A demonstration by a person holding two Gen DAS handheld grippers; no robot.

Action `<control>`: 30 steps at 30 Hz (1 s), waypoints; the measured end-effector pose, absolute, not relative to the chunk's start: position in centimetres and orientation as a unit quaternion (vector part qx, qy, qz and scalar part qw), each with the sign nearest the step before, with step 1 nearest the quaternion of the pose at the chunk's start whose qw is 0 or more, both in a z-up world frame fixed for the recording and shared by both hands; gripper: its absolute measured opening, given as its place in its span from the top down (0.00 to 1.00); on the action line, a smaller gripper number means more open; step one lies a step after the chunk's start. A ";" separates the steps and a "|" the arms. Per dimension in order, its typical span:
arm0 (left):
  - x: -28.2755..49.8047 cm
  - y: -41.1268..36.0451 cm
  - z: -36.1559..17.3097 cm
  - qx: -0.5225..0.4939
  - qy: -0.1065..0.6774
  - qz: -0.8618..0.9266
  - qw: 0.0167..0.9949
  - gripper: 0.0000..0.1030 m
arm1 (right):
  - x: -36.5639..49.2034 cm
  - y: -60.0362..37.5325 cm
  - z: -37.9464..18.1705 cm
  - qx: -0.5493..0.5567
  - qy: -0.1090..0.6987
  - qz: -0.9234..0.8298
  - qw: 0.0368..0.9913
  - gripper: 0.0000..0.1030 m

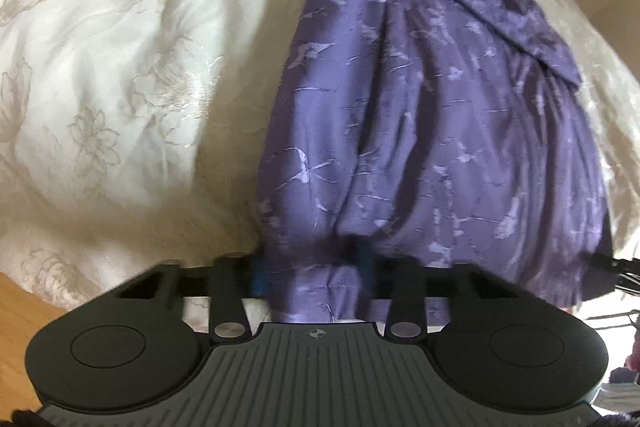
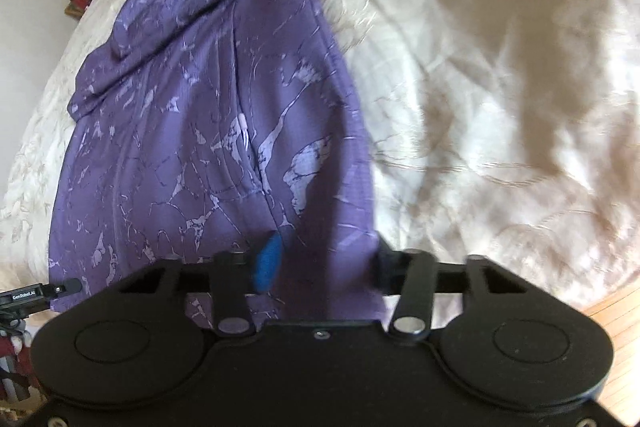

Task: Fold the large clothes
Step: 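Close both grippers on the hem end of the folded jacket, then lift the hem end with both grippers and fold it toward the hood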

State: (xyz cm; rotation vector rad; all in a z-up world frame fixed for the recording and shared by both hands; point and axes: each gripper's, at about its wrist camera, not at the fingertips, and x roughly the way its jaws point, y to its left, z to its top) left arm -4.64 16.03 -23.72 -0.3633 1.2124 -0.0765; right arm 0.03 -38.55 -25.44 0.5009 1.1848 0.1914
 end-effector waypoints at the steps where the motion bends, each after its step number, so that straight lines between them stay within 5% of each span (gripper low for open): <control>1: -4.8 16.1 -23.5 -0.169 0.565 -0.041 0.807 0.85 | -0.2 -38.6 -25.2 0.231 0.552 0.090 0.796 0.74; 17: -3.2 18.9 -13.4 -0.331 0.430 -0.061 0.838 0.92 | 4.6 -41.6 -16.9 0.368 0.443 0.184 0.797 0.78; 30: 11.5 21.9 -8.7 -0.368 0.327 -0.076 0.867 0.92 | 17.8 -42.4 -12.1 0.427 0.339 0.138 0.827 0.78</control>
